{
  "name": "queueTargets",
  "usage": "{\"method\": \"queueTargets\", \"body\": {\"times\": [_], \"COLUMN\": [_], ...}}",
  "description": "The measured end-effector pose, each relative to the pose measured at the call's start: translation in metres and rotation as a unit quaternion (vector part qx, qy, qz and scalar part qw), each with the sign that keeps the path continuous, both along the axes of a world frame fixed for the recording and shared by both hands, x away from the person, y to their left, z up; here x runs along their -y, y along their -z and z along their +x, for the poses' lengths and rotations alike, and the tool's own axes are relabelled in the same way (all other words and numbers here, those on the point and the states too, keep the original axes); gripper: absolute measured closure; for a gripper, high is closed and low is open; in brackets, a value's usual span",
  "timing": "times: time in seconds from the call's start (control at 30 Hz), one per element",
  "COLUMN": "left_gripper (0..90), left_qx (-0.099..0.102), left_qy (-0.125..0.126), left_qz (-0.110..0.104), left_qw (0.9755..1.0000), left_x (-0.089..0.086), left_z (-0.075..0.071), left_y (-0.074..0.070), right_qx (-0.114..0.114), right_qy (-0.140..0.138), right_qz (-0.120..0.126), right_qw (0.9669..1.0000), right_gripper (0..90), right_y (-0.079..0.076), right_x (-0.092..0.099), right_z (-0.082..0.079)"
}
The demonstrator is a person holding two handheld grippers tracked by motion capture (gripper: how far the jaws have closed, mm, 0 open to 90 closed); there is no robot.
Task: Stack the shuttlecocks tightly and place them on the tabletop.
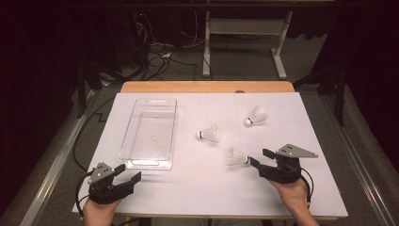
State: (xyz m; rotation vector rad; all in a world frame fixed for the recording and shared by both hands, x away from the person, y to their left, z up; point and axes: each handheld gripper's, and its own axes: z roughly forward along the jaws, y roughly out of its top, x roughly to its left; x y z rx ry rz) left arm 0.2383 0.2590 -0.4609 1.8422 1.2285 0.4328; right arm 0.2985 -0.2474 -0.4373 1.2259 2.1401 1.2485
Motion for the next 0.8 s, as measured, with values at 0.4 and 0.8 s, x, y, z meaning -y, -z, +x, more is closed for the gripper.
{"method": "queueTargets", "body": {"times": [0.4, 0.8], "left_gripper": [30.6, 30.6], "left_qx": [-0.004, -0.008], "left_qy": [0.003, 0.007], "left_qz": [0.0, 0.0], "left_qw": [1.0, 0.9999], "left_x": [0.002, 0.002], "left_z": [0.0, 0.001], "left_y": [0.001, 0.001], "right_qx": [-0.028, -0.065], "right_qy": [-0.012, -0.027], "right_qz": [-0.009, -0.035], "right_qw": [0.9995, 0.9969], "right_gripper": [42.6, 48.6], "right_y": [-0.009, -0.017], "right_x": [-0.015, -0.034], "right_z": [0.011, 0.025]}}
